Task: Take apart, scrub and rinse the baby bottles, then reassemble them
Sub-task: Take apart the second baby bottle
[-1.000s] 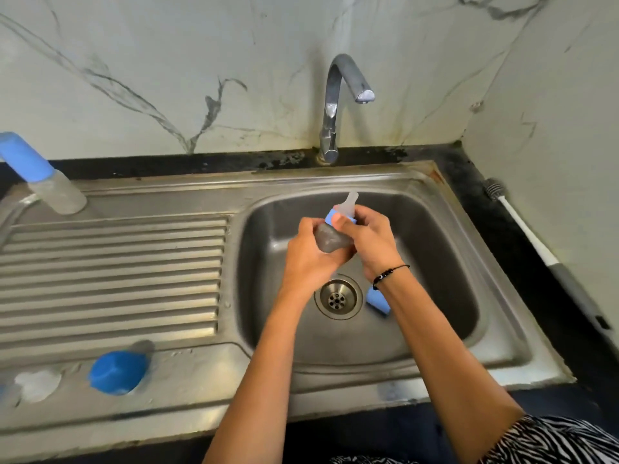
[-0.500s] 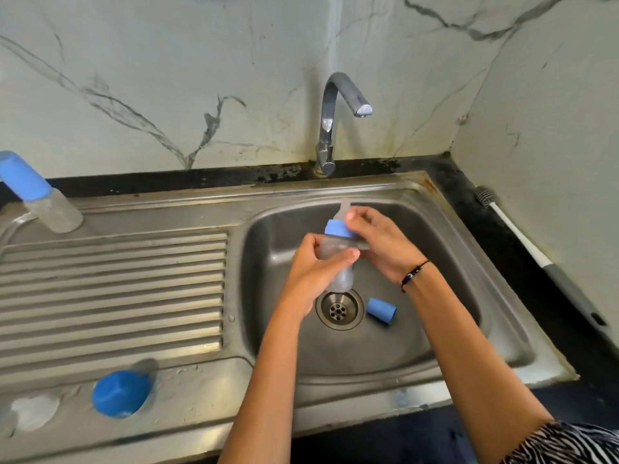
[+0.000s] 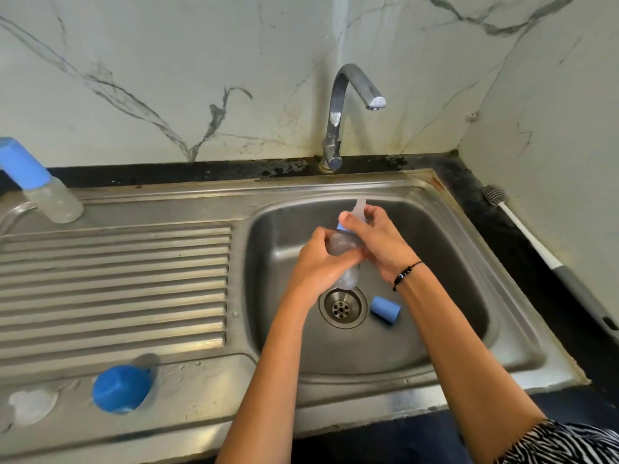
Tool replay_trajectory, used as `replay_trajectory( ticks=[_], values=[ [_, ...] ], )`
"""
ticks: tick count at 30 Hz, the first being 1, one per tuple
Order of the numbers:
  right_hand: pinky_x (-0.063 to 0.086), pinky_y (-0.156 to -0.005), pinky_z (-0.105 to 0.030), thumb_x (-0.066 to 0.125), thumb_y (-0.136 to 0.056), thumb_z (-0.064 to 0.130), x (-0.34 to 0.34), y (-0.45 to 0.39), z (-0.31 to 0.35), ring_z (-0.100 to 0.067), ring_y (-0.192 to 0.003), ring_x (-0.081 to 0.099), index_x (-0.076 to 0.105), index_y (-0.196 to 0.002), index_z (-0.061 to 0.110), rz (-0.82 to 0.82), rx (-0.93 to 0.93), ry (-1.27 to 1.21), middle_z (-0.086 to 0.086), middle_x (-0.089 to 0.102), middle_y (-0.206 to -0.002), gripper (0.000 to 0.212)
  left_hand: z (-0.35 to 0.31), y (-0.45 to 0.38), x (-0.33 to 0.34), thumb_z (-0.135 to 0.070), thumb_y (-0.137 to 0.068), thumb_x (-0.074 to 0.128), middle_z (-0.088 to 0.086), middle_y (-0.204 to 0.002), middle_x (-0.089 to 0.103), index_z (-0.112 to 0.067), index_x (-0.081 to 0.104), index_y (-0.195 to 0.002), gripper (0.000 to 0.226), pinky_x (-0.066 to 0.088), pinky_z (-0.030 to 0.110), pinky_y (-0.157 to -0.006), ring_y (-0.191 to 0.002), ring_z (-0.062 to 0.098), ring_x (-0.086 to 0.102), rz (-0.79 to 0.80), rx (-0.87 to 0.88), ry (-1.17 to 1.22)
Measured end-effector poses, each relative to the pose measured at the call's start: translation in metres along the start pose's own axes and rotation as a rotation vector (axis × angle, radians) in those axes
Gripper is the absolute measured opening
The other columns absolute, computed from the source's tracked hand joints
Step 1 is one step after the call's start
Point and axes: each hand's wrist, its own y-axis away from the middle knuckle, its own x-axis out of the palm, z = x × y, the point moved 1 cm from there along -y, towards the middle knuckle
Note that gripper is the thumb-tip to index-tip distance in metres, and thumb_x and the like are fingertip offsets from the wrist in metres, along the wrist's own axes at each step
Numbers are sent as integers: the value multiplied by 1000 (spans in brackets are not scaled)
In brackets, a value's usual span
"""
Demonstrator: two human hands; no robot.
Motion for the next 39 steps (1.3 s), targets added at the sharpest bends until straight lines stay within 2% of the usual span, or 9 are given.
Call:
replay_trajectory(
  ticks=[5, 9, 12, 16, 19, 22, 25, 31, 39],
  values=[
    [50, -66, -27, 62, -84, 0, -1, -1, -2, -17, -73, 60, 61, -97, 7, 0, -55, -108, -8, 63, -85, 15, 7, -5, -4, -38, -73, 77, -4, -99, 62, -22, 55, -101, 39, 51, 29, -80, -92, 11, 61, -23, 19, 17],
    [48, -85, -38, 45, -86, -9, -9, -3, -5, -26, -86, 58, 60, -95, 4, 29, -69, -369, -17, 62, -93, 22, 10, -8, -7, -36, -79, 74, -2, -112, 58, -26, 55, -116, 43, 50, 23, -83, -98, 6, 58, 40, 39, 49],
    [48, -85, -38, 40, -89, -3, -13, -10, -11, -26, -81, 59, 57, -96, 5, -25, -25, -525, -14, 61, -91, 20, 22, -12, -4, -35, -87, 66, 3, -119, 56, -22, 40, -134, 56, 46, 19, -79, -101, 11, 56, 115, -74, 31],
    [50, -78, -36, 47, -90, 5, -19, -18, -29, -21, -73, 59, 56, -88, 9, -189, 157, -405, -10, 57, -85, 11, 51, -26, 0, -26, -87, 65, 9, -130, 53, -17, 42, -134, 53, 44, 30, -95, -114, 25, 54, 99, -178, -380],
    [50, -70, -34, 49, -89, 6, -18, -20, -49, -20, -69, 57, 54, -82, 10, -211, 277, -343, -10, 55, -79, 10, 68, -35, 8, -24, -85, 67, 11, -130, 54, -11, 44, -132, 55, 44, 29, -89, -115, 28, 55, 252, -285, -761],
    [49, -71, -35, 50, -90, 8, -18, -19, -60, -20, -69, 57, 54, -80, 11, -199, 326, -306, -10, 56, -77, 11, 88, -38, 22, -21, -83, 68, 12, -126, 59, -7, 51, -127, 49, 45, 29, -84, -112, 27, 58, 366, -361, -933],
    [48, -84, -40, 51, -90, 8, -22, -19, -65, -21, -71, 57, 54, -81, 10, -208, 334, -277, -11, 57, -76, 10, 112, -39, 35, -21, -82, 68, 13, -129, 57, -6, 52, -127, 50, 46, 33, -92, -115, 30, 56, 373, -421, -994],
    [50, -74, -33, 55, -89, 9, -24, -20, -69, -20, -76, 60, 57, -86, 11, -194, 353, -214, -8, 60, -82, 4, 117, -41, 40, -14, -84, 59, 14, -129, 56, -6, 54, -126, 42, 48, 38, -95, -115, 32, 56, 337, -432, -1050],
    [48, -71, -30, 64, -83, 8, -18, -12, -65, -14, -75, 56, 57, -102, 12, -167, 293, -98, -2, 58, -79, 21, 111, -38, 29, -19, -87, 60, 11, -118, 61, -5, 56, -119, 35, 44, 29, -76, -99, 26, 61, 307, -436, -940]
  ],
)
